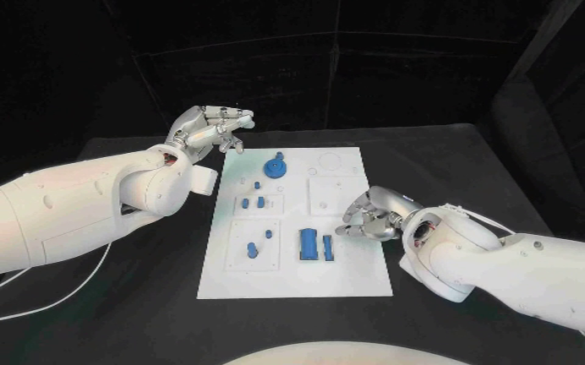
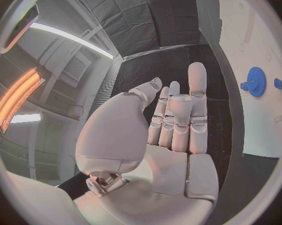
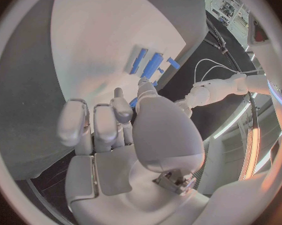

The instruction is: Assemble the parts on the task board

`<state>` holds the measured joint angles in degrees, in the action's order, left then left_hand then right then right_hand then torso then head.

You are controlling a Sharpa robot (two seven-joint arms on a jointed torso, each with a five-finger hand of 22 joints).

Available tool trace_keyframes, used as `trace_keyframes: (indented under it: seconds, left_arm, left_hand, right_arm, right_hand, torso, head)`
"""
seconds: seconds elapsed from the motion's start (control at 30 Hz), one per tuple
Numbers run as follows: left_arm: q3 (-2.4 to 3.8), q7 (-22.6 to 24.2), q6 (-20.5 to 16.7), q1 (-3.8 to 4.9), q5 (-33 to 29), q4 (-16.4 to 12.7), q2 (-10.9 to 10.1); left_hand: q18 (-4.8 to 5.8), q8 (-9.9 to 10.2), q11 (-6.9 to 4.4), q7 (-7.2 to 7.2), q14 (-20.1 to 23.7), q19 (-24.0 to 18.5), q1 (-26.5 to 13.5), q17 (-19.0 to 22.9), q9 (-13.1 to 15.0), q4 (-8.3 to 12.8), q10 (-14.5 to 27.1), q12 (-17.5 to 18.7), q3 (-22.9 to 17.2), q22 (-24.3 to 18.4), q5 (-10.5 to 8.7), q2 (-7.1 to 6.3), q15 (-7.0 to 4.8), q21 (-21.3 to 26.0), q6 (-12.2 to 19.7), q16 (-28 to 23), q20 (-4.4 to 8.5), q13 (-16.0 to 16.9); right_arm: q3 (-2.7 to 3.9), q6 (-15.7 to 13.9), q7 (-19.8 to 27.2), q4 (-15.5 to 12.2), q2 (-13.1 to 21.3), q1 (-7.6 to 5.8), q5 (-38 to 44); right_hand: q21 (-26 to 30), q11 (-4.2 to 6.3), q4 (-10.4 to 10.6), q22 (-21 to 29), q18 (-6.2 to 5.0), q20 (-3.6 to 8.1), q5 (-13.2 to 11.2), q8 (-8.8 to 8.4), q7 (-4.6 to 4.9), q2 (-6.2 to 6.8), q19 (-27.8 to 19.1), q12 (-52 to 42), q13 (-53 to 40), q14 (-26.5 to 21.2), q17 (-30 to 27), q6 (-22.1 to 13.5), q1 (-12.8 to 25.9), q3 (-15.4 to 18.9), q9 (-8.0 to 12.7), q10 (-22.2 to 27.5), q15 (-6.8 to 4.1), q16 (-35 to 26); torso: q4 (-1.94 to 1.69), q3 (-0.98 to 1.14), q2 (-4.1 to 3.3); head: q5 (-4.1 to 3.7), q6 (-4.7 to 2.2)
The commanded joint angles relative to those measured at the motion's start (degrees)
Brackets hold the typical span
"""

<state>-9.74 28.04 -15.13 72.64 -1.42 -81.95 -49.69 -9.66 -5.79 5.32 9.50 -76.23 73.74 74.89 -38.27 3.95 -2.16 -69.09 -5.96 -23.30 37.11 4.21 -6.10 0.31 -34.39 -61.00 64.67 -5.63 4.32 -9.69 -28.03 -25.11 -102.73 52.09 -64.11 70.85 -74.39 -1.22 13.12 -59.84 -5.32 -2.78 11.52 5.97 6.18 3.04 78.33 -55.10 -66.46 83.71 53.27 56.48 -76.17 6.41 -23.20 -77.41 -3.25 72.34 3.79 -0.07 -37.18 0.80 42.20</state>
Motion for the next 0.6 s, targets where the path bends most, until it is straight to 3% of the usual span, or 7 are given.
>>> trace_keyframes:
  seconds: [0.03, 0.07, 0.13, 0.3, 0.4, 0.47, 0.6]
  left_arm:
    - [0.05, 1.4, -0.1, 0.0, -5.1, 1.3, 0.8]
    - [0.05, 1.4, -0.2, -0.04, -5.5, 1.6, 1.0]
    - [0.04, 1.6, -0.3, -0.32, -6.6, 3.0, 1.8]
    - [0.06, 2.3, 0.8, -1.32, -7.7, 7.6, 4.4]
    - [0.07, 2.6, 2.1, -1.64, -7.9, 10.3, 5.9]
    - [0.08, 2.9, 2.8, -1.95, -8.0, 12.1, 7.0]
    - [0.1, 3.4, 2.8, -2.33, -8.1, 14.9, 8.6]
  left_hand:
    - [-0.67, -0.1, -0.04, -0.04, 2.7, -1.4, -0.7, 4.5, 0.0, -0.1, 0.3, -0.3, 1.0, -0.4, 0.1, 0.03, 0.18, 1.2, 0.1, -2.9, -0.45, 0.0]
    - [-0.69, -0.1, -0.01, 0.01, 4.1, -2.2, -0.6, 7.2, 0.0, -0.1, 0.4, -0.3, 1.2, -0.7, 0.1, 0.07, 0.24, 1.7, 0.1, -4.6, -0.51, 0.0]
    - [-0.73, -0.2, 0.16, 0.1, 7.6, -5.2, -0.3, 11.7, 0.0, -0.2, 0.5, -0.5, 1.9, -1.8, 0.09, 0.16, 0.52, 4.0, 0.1, -8.8, -0.82, 0.0]
    - [-0.38, 0.3, 1.33, 0.9, 15.6, -13.9, 0.7, 18.6, -0.2, -0.4, 2.6, 0.5, 2.6, -6.7, 0.21, 0.7, 2.4, 12.1, 1.1, -22.4, -2.48, -0.6]
    - [0.7, 1.6, 3.0, 1.72, 20.4, -22.0, 0.8, 23.3, -0.2, -0.7, 5.7, 2.0, 3.3, -11.9, 0.16, 0.45, 5.14, 20.0, 3.8, -32.9, -4.87, -0.7]
    - [0.74, 1.7, 3.7, 1.97, 21.8, -27.0, 1.0, 25.8, -0.2, -0.8, 7.2, 2.2, 4.3, -15.4, 0.1, 0.4, 6.49, 24.9, 4.7, -38.2, -6.55, -0.7]
    - [-0.86, 1.5, 4.27, 2.07, 22.3, -29.9, 1.6, 29.4, -0.1, -1.0, 8.8, 2.1, 6.3, -19.8, 0.18, 1.25, 7.78, 29.3, 5.1, -45.9, -9.38, -0.7]
  right_arm:
    - [0.14, -3.8, 21.4, 5.4, -0.9, -1.96, -22.3]
    - [0.14, -3.6, 23.4, 6.6, -1.3, -2.24, -24.9]
    - [0.15, -2.2, 29.7, 10.9, -2.7, -2.97, -33.3]
    - [0.27, 3.0, 42.1, 22.9, -8.2, -3.79, -46.7]
    - [1.42, 5.6, 46.1, 29.2, -11.8, -3.92, -50.1]
    - [2.11, 7.5, 48.3, 33.2, -14.2, -3.96, -52.2]
    - [2.74, 10.5, 51.1, 38.9, -17.8, -3.96, -54.3]
  right_hand:
    - [5.2, -0.19, -1.4, 8.2, -1.87, -0.29, 0.4, -0.7, 0.32, -0.92, -3.5, 13.4, 9.5, -1.5, -6.8, -0.5, -3.0, 0.0, 0.8, 5.2, 0.27, -4.5]
    - [7.7, -0.48, -1.7, 11.7, -2.5, -0.29, 0.3, -0.83, 0.31, -1.49, -5.0, 18.5, 13.3, -2.3, -9.7, -0.4, -3.7, 0.0, 1.1, 6.8, 0.51, -6.8]
    - [20.1, -0.87, -2.4, 28.9, -5.09, -0.81, 0.2, -1.08, 0.94, -2.85, -13.0, 26.6, 19.4, -8.1, -26.0, -0.3, -6.2, -0.7, 1.8, 11.2, 0.9, -19.3]
    - [35.1, -4.79, -2.9, 38.1, -4.73, -4.06, -0.3, -2.18, 3.67, -4.16, -20.3, 43.2, 35.3, -16.4, -32.7, 0.0, -10.5, -2.3, 4.1, 18.8, 4.66, -35.3]
    - [42.6, -6.28, -3.3, 42.7, -4.75, -6.03, -0.8, -2.42, 4.95, -4.44, -23.2, 47.3, 41.0, -20.2, -36.8, -1.2, -11.2, -2.7, 6.2, 19.9, 6.87, -44.1]
    - [47.2, -6.9, -3.8, 45.5, -4.59, -7.43, -0.9, -2.47, 4.83, -4.51, -25.1, 48.7, 44.0, -23.0, -39.5, -1.6, -11.5, -2.9, 7.5, 19.7, 8.08, -49.4]
    - [54.6, -7.27, -5.5, 50.6, -5.4, -9.39, -1.2, -2.43, 5.02, -5.16, -24.3, 50.8, 50.7, -22.8, -44.4, -1.5, -11.2, -3.4, 10.7, 18.3, 9.1, -57.2]
  torso:
    - [0.23, -0.2, 1.31]
    - [0.28, -0.19, 1.54]
    - [0.42, -0.31, 2.12]
    - [0.66, -0.21, 3.4]
    - [0.7, -0.13, 3.67]
    - [0.68, 0.0, 3.86]
    - [0.59, 0.11, 4.05]
  head:
    - [-0.72, -1.84]
    - [-0.73, -2.07]
    - [-0.68, -2.59]
    - [-0.51, -5.12]
    - [-0.28, -6.06]
    - [-0.14, -6.64]
    - [-0.23, -7.59]
